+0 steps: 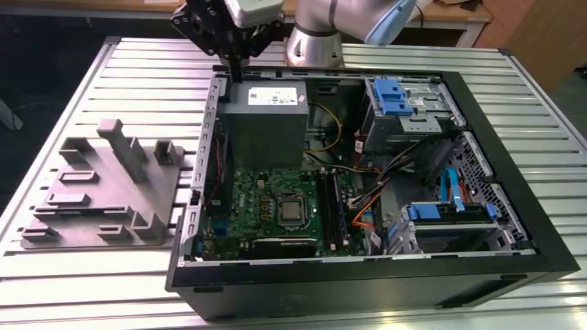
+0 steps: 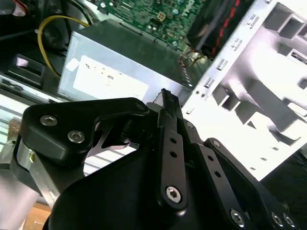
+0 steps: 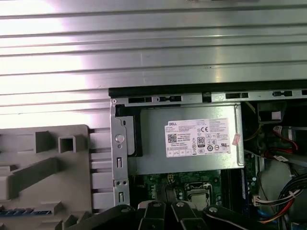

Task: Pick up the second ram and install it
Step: 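Reach for the second ram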

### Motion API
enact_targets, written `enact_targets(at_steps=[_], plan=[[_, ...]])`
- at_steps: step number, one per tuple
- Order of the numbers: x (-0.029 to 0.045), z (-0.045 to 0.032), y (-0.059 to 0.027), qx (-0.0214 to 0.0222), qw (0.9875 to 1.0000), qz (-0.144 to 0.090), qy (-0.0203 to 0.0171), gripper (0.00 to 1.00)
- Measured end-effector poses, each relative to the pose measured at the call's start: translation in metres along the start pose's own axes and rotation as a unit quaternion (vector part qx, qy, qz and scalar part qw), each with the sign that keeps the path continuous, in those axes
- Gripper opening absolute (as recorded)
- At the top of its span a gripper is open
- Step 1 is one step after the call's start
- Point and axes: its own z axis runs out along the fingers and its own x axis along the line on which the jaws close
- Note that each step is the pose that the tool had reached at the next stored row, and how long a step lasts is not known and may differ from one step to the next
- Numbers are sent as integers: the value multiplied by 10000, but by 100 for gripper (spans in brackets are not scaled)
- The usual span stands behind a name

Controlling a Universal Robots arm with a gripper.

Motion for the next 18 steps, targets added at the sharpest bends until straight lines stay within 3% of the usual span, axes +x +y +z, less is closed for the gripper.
enact_targets(at_steps=[18], plan=[[567,-19,-43,-3,10000,-2,-47,7]])
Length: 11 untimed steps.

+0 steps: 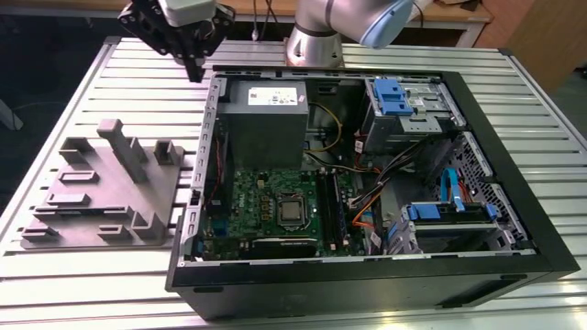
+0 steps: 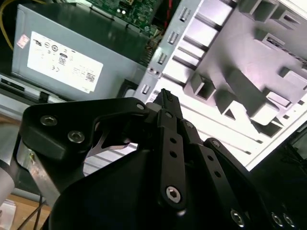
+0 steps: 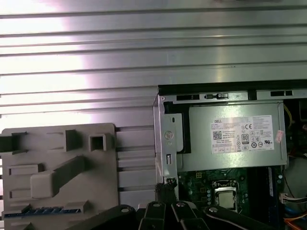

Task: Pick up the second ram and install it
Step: 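Reach for the second ram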

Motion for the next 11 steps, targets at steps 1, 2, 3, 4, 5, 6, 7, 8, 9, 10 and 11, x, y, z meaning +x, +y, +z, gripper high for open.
enact_targets(at_steps=[1,2,3,4,5,6,7,8,9,10,11], plan=[[32,-1,-3,0,10000,0,-3,7],[66,-2,-5,-1,10000,0,-5,7],[97,-3,-7,-1,10000,0,-7,7],[128,-4,-9,-1,10000,0,-9,7],[158,-5,-12,-1,10000,0,-11,7],[189,-6,-14,-2,10000,0,-13,7],[220,-8,-17,-1,10000,-1,-14,7],[251,-9,-19,-1,10000,-1,-16,7],[286,-10,-21,-2,10000,-1,-19,7],[319,-11,-24,-2,10000,0,-21,7],[350,-12,-26,-2,10000,0,-23,7]])
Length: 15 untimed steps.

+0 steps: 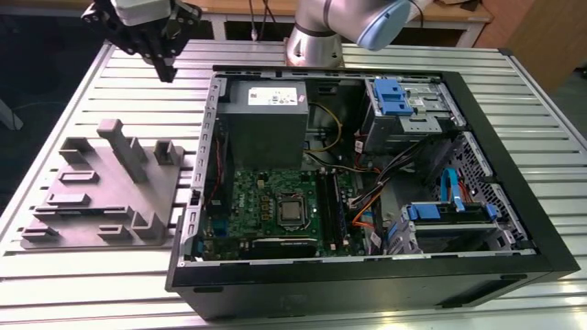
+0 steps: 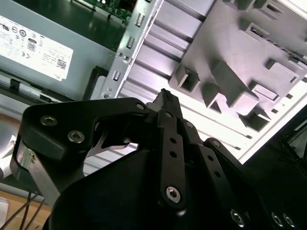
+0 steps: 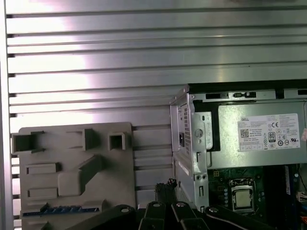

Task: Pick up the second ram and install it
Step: 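Reach for the second ram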

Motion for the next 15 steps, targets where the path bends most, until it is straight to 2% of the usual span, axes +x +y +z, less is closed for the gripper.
enact_targets(at_steps=[7,15], plan=[[188,-6,-14,0,10000,0,-8,7],[289,20,-37,0,10000,-1,-7,7]])
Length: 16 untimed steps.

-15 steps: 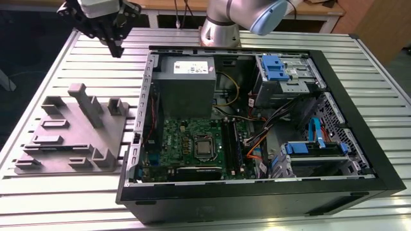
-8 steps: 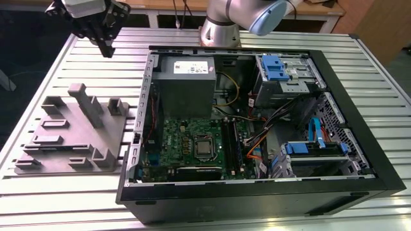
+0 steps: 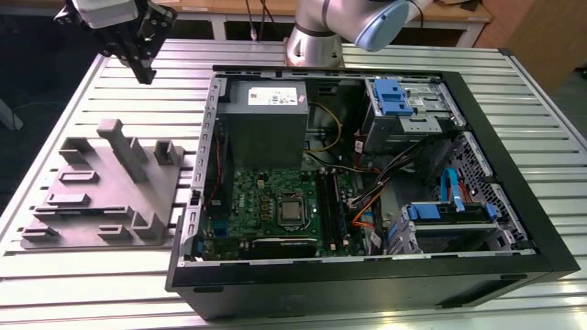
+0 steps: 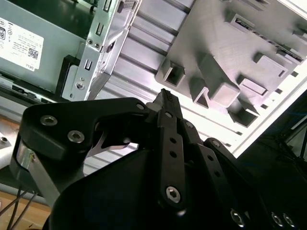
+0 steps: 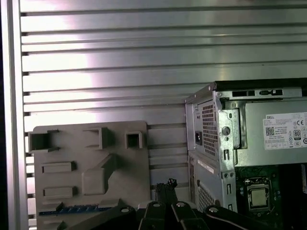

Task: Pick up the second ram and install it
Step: 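Reach for the second ram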

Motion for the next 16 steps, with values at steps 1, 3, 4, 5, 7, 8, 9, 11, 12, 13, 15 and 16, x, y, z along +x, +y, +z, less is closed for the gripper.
enact_targets(at_steps=[1,3,4,5,7,8,9,11,12,13,15,16], plan=[[12,5,-8,0,10000,0,0,7],[37,13,-25,0,10000,0,0,7],[49,18,-36,-1,10000,0,-1,7],[61,21,-48,-1,10000,0,0,7],[79,29,-76,0,10000,0,0,7],[87,30,-83,0,10000,1,-1,7],[91,30,-84,0,10000,1,0,7],[91,30,-84,0,10000,0,0,7],[92,31,-85,0,10000,0,0,7],[92,30,-85,0,10000,0,0,7],[106,32,-88,0,10000,1,-1,7],[117,33,-91,0,10000,1,-1,7]])
